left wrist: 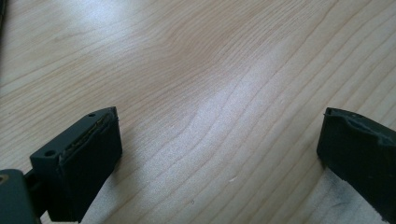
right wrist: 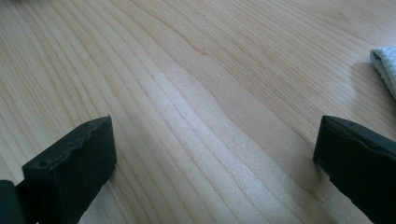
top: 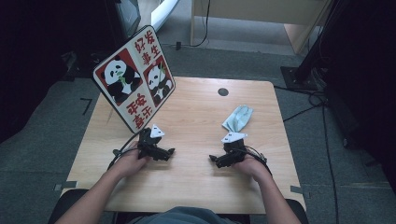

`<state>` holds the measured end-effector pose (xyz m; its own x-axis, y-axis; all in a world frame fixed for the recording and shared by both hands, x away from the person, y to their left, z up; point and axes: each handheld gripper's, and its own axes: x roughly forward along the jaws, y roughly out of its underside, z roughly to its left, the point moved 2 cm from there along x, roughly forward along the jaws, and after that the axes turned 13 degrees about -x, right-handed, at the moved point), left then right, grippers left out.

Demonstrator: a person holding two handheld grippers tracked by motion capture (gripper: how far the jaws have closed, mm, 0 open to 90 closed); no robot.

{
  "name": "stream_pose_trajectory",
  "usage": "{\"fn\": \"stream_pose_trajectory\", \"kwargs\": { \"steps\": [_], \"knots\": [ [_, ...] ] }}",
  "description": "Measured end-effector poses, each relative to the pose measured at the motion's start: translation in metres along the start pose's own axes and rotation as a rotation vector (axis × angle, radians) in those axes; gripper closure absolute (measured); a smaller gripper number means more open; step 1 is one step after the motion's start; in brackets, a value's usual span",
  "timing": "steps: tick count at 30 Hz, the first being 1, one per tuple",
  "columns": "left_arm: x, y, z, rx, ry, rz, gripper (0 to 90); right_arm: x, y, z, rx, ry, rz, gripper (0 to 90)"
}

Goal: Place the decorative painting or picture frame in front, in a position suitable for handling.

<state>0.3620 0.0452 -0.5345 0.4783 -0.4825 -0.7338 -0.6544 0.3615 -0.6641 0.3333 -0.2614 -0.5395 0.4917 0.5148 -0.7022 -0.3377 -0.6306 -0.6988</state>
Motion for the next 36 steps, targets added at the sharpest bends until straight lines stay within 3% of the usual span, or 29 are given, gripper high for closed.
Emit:
{"fn": "stream_pose_trajectory", "kwargs": {
  "steps": [23,24,27,35,36],
  "knots": [
    [0.004,-0.004,-0.003,0.011,0.014,0.001,0.0,0.003,-0.002,-0.003,-0.009,-0.008,-0.001,0.0],
    [0.003,-0.005,-0.003,0.019,0.018,0.009,1.0,0.003,-0.002,-0.003,-0.009,-0.008,-0.001,0.0],
    [-0.001,-0.010,-0.003,-0.010,-0.004,0.011,18.1,0.002,-0.002,-0.002,-0.008,-0.009,0.001,0.0],
    [-0.012,-0.014,0.005,-0.012,0.092,0.049,14.7,0.002,-0.002,-0.003,-0.010,-0.010,0.000,0.0],
    [-0.017,-0.015,0.007,-0.017,0.133,0.054,14.2,0.002,-0.002,-0.003,-0.011,-0.010,0.000,0.0]
  ]
}}
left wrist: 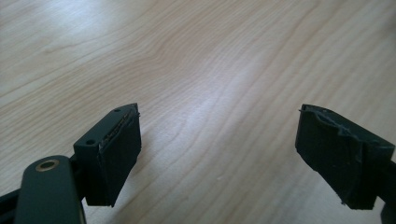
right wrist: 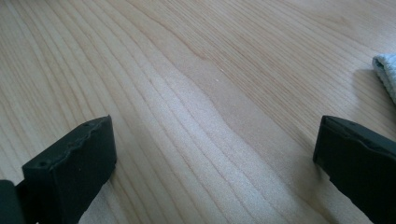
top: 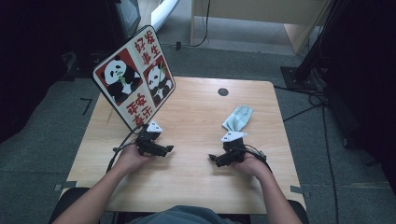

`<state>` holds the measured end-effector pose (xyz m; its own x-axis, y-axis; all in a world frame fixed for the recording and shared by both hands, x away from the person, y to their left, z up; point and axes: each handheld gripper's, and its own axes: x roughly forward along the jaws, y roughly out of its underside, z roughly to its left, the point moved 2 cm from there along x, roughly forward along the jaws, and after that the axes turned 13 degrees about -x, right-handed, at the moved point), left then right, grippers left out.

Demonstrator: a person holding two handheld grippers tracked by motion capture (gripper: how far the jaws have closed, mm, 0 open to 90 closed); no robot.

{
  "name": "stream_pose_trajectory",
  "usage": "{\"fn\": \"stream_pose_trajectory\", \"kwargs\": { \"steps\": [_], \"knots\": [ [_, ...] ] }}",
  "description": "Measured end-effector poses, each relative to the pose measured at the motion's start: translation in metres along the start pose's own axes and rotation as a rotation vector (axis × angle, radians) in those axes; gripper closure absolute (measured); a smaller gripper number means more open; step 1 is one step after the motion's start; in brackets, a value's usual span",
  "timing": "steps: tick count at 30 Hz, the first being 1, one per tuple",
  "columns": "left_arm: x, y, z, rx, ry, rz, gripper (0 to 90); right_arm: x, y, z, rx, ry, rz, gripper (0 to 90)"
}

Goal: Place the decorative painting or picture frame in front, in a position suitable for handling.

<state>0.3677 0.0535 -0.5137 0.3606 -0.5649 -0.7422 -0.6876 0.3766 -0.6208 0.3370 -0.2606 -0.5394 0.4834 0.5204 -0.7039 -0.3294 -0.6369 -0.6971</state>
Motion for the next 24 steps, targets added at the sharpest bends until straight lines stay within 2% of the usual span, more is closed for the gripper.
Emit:
{"fn": "stream_pose_trajectory", "kwargs": {
  "steps": [4,8,11,12,13,16,21,24],
  "knots": [
    [-0.008,-0.002,0.001,-0.006,0.025,0.001,14.4,0.000,0.000,0.000,-0.002,-0.002,-0.002,0.0],
    [-0.020,0.002,0.003,0.025,0.001,0.008,15.1,0.003,-0.002,-0.002,-0.020,-0.018,-0.006,0.0],
    [-0.029,0.005,0.006,-0.007,0.026,0.005,15.1,0.004,-0.003,-0.003,-0.027,-0.025,-0.007,0.0],
    [-0.031,0.006,0.008,-0.013,0.049,0.009,15.0,0.004,-0.003,-0.003,-0.030,-0.023,-0.009,0.0],
    [-0.031,0.006,0.008,-0.013,0.049,0.009,15.0,0.004,-0.003,-0.003,-0.030,-0.023,-0.009,0.0],
    [-0.040,0.008,0.010,-0.037,0.080,-0.016,15.0,0.005,-0.004,-0.003,-0.031,-0.027,-0.006,0.0],
    [-0.051,0.013,0.014,-0.034,0.060,-0.021,16.0,0.007,-0.007,-0.004,-0.041,-0.039,-0.009,0.0],
    [-0.060,0.017,0.016,-0.034,0.066,-0.025,16.4,0.009,-0.009,-0.004,-0.043,-0.040,-0.008,0.0]
  ]
}}
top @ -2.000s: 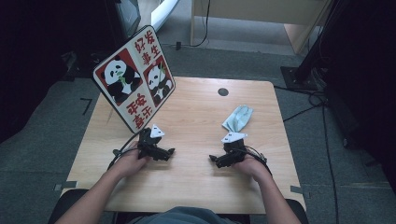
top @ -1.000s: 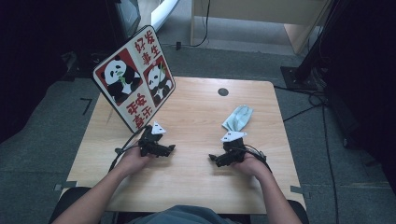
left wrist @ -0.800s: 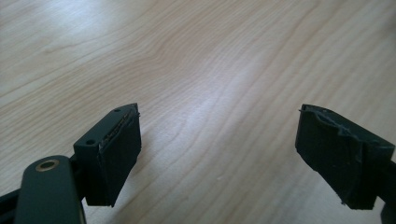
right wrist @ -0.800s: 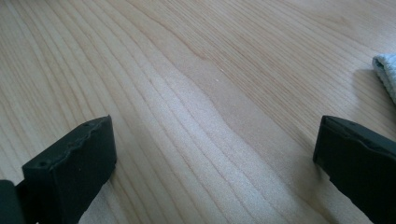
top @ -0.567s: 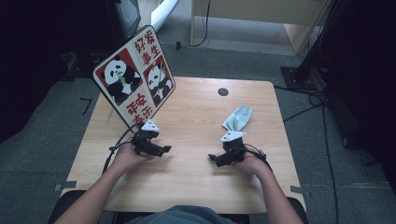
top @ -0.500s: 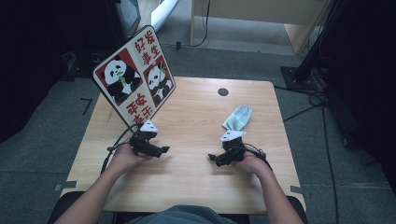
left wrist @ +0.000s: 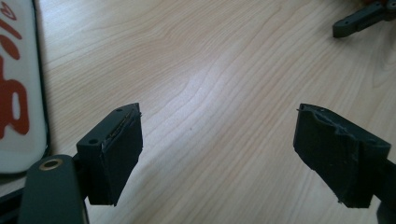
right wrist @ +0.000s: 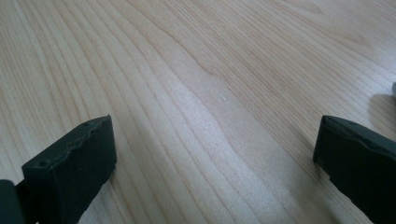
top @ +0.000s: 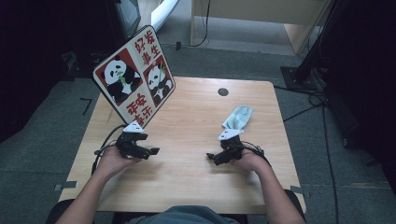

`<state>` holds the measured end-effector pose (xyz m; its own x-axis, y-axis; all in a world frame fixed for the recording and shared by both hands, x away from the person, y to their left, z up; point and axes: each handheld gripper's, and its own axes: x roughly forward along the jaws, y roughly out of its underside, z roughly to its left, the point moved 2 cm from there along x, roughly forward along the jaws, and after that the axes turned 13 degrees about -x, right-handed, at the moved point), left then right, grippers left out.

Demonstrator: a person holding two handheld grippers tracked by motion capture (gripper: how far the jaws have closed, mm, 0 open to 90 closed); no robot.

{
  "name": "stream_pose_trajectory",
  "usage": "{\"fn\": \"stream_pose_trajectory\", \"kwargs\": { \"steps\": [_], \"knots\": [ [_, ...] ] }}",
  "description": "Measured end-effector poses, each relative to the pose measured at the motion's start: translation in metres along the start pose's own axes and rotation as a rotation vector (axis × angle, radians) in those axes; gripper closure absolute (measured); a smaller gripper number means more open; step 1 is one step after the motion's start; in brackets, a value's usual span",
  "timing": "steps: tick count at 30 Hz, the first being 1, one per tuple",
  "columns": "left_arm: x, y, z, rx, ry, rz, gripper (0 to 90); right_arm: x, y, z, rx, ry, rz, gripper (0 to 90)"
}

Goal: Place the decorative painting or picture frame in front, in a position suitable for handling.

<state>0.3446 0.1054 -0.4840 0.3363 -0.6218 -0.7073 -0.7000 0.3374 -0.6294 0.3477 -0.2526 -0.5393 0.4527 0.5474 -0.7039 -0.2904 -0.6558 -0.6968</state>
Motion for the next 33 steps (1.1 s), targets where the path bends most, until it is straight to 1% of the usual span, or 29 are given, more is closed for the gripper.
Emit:
{"fn": "stream_pose_trajectory", "kwargs": {
  "steps": [1,2,4,5,7,10,11,13,14,15,18,21,26,29,33],
  "knots": [
    [0.000,0.000,0.000,0.000,0.000,0.000,16.6,0.000,0.000,0.000,0.000,0.000,0.000,0.0],
    [-0.007,0.002,0.001,0.003,-0.003,-0.015,16.7,0.001,-0.001,0.000,0.001,-0.001,-0.001,0.0],
    [-0.012,0.002,0.004,0.006,-0.008,-0.018,16.8,0.001,-0.001,0.000,-0.001,-0.003,-0.001,0.0],
    [-0.014,0.003,0.005,0.001,-0.010,-0.027,16.8,0.002,-0.002,0.000,-0.005,-0.004,-0.001,0.0],
    [-0.021,0.003,0.009,-0.014,0.001,-0.051,22.2,0.002,-0.002,0.000,-0.002,-0.005,-0.002,0.0],
    [-0.028,0.004,0.014,-0.037,-0.001,-0.066,22.4,0.003,-0.003,-0.001,-0.006,-0.007,-0.003,0.0],
    [-0.030,0.005,0.016,-0.040,-0.007,-0.067,22.4,0.003,-0.003,-0.001,-0.006,-0.007,-0.003,0.0],
    [-0.032,0.005,0.018,-0.046,-0.004,-0.070,22.6,0.003,-0.003,-0.001,-0.006,-0.007,-0.003,0.0],
    [-0.036,0.005,0.020,-0.057,-0.004,-0.082,23.2,0.003,-0.003,-0.001,-0.006,-0.008,-0.003,0.0],
    [-0.039,0.006,0.021,-0.051,-0.003,-0.081,23.5,0.003,-0.003,-0.001,-0.006,-0.008,-0.003,0.0],
    [-0.046,0.006,0.026,-0.060,-0.024,-0.097,24.1,0.003,-0.003,-0.001,-0.007,-0.008,-0.002,0.0],
    [-0.053,0.008,0.033,-0.070,-0.052,-0.107,25.5,0.003,-0.003,-0.001,-0.007,-0.009,-0.001,0.0],
    [-0.066,0.008,0.047,-0.110,-0.073,-0.145,29.6,0.003,-0.003,-0.001,-0.011,-0.012,-0.002,0.0],
    [-0.071,0.007,0.056,-0.129,-0.084,-0.171,30.4,0.004,-0.003,-0.001,-0.012,-0.013,-0.002,0.0],
    [-0.071,0.004,0.066,-0.137,-0.108,-0.177,30.9,0.004,-0.004,-0.001,-0.010,-0.012,-0.002,0.0]
  ]
}}
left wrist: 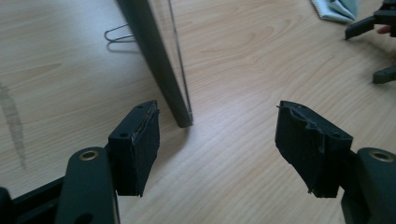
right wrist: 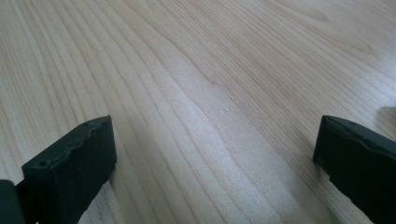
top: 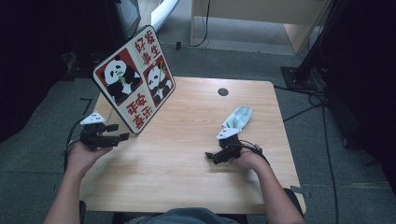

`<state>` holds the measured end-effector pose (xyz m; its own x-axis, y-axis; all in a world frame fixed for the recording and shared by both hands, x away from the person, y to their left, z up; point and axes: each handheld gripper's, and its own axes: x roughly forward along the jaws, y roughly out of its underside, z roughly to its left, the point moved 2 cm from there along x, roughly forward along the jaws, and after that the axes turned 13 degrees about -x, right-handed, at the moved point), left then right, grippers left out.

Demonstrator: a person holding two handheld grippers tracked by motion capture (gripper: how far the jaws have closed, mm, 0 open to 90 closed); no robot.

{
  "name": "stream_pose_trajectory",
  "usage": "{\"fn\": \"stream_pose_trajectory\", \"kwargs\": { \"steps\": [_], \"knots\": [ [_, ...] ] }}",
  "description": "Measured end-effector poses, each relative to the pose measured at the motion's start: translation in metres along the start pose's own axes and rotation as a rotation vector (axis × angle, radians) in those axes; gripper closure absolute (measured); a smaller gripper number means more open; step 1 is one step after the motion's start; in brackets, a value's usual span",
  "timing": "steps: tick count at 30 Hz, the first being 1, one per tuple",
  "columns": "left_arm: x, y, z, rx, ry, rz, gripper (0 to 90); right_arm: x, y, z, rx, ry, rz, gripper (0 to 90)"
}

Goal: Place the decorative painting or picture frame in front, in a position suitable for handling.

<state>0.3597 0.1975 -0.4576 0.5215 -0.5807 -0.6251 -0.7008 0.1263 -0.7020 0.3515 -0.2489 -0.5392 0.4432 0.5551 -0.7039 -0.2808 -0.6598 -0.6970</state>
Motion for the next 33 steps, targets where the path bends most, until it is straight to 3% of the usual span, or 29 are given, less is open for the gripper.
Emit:
{"fn": "stream_pose_trajectory", "kwargs": {
  "steps": [3,8,11,18,27,33],
  "knots": [
    [0.001,-0.006,0.006,0.001,-0.012,-0.011,31.2,0.000,0.000,0.000,0.000,0.000,0.000,0.0],
    [0.001,-0.016,0.013,-0.033,-0.005,-0.039,33.4,0.000,0.000,0.000,-0.001,0.000,0.001,0.0],
    [0.002,-0.021,0.015,-0.016,-0.031,-0.032,34.6,0.000,0.000,0.000,-0.001,0.000,0.001,0.0],
    [0.005,-0.035,0.025,-0.039,-0.015,-0.053,36.1,0.000,0.000,0.001,0.005,0.008,0.001,0.0],
    [0.000,-0.052,0.023,-0.031,-0.010,-0.078,37.4,-0.001,0.000,0.002,0.007,0.010,0.001,0.0],
    [-0.014,-0.069,0.023,-0.040,-0.023,-0.096,39.3,0.000,0.000,0.002,0.007,0.010,0.000,0.0]
  ]
}}
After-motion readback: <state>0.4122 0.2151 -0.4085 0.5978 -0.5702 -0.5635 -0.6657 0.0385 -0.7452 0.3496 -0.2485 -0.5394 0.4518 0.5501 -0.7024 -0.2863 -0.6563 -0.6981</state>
